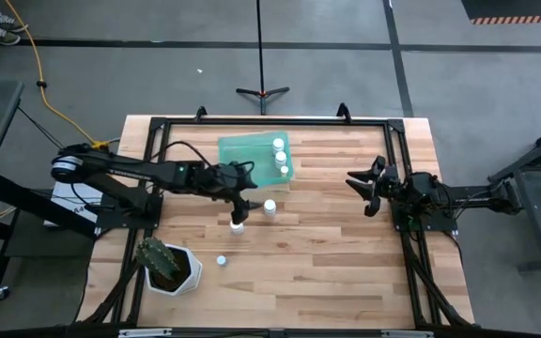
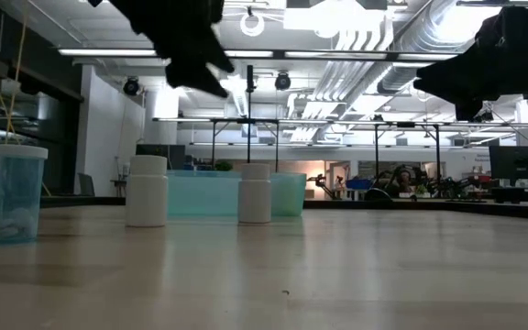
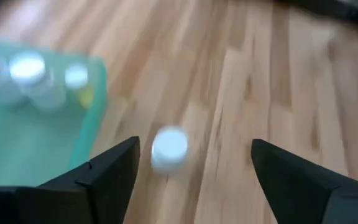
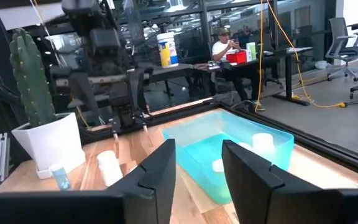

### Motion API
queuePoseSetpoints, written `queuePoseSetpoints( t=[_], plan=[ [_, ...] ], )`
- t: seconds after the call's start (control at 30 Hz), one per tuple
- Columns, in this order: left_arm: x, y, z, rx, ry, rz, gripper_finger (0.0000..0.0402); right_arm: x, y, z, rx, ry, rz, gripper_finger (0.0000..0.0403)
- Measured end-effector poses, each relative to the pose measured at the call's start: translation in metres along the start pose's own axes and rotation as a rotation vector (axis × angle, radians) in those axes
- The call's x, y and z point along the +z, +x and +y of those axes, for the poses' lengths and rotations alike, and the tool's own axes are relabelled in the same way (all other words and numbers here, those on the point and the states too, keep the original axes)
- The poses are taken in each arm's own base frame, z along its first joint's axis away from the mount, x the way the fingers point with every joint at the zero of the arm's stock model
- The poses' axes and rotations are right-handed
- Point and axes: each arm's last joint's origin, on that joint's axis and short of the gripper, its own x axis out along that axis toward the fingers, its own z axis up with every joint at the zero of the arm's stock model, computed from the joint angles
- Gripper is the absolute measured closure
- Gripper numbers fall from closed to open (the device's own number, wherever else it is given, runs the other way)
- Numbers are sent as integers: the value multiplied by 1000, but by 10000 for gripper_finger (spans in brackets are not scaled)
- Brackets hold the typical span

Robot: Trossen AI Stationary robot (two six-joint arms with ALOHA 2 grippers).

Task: Pick and place pill bottles into a basket
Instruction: Put the white pill bottle into the green bin

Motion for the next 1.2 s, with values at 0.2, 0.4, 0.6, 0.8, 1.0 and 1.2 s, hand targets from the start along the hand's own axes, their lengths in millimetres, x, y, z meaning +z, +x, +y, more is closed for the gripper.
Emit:
queuePoseSetpoints(
  t=[0.2,0.4,0.6,0.8,1.0,1.2],
  plan=[
    [-16,3,1,-65,5,183,60,0,0,0,-2,-1,2,277],
    [-28,10,1,-130,5,329,73,-2,0,0,-6,-7,23,276],
    [-37,25,1,-117,43,403,50,-6,0,-1,-12,-16,53,276],
    [-45,34,1,-149,34,479,6,-7,1,-1,-14,-19,65,277],
    [-48,32,0,-154,69,507,22,-7,1,-1,-14,-20,66,277],
    [-56,37,-6,-157,102,559,22,-7,1,-2,-24,-22,70,277]
  ],
)
